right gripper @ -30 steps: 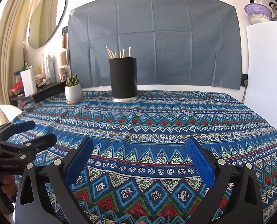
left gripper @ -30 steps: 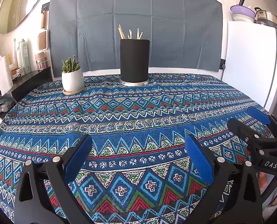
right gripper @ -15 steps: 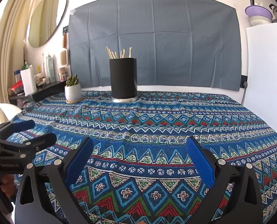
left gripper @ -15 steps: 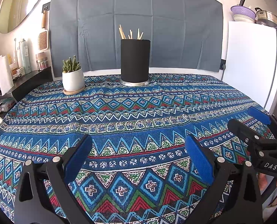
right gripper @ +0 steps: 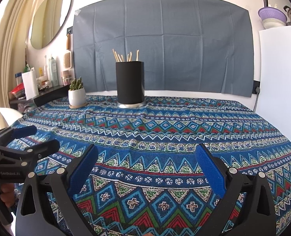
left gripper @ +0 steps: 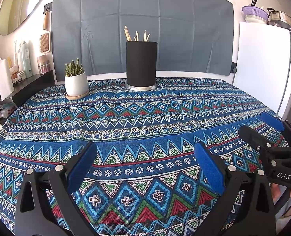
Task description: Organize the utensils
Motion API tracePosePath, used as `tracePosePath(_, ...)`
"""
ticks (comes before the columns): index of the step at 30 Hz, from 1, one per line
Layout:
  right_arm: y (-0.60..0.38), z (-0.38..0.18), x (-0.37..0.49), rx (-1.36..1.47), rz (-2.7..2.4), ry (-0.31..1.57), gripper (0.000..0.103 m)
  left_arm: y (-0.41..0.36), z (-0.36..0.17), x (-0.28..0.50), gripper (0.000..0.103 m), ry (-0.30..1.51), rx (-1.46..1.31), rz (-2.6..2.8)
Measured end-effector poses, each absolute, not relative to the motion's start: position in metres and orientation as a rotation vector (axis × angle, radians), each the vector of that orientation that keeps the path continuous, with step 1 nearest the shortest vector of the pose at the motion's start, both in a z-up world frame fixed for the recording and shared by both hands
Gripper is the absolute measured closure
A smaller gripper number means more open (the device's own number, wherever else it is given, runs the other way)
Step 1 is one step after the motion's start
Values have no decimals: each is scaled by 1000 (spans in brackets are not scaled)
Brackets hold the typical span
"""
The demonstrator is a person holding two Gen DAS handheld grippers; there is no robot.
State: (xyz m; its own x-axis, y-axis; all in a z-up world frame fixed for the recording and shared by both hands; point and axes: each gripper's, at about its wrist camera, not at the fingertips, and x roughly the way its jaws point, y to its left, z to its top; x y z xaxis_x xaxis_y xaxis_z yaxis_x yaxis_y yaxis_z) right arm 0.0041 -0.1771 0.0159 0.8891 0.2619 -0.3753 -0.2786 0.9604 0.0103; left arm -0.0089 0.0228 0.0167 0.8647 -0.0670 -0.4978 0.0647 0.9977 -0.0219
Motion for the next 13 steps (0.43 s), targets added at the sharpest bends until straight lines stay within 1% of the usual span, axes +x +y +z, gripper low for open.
tracePosePath(13,-177,16,4,-48,282,381,8,21,17,-12,6,514,6,-69)
